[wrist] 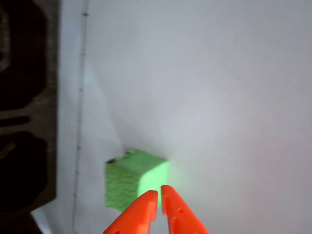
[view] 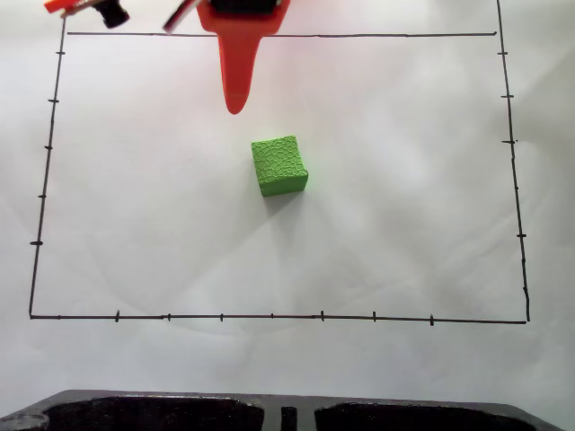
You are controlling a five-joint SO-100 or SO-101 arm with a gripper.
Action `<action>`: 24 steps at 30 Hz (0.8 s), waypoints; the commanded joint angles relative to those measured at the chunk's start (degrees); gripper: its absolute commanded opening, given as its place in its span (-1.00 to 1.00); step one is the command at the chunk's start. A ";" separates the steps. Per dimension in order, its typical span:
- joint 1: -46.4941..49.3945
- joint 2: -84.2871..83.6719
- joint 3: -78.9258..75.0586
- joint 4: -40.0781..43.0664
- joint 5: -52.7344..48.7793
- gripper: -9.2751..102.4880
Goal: Grasp the colored block, Place it on the black dot, and then return the arm to the default position.
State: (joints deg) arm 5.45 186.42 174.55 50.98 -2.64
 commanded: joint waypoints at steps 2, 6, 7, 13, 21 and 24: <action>-0.53 0.88 -0.26 0.09 0.09 -0.83; -0.09 0.88 -0.26 0.09 0.79 -0.83; 0.00 0.88 -0.26 0.09 0.79 -0.83; 0.26 0.88 -0.26 0.09 1.14 -0.83; -0.35 0.88 -0.26 0.09 0.44 -0.83; -0.26 0.88 -0.26 0.09 0.44 -0.83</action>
State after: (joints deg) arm 5.27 186.42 174.55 50.98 -1.93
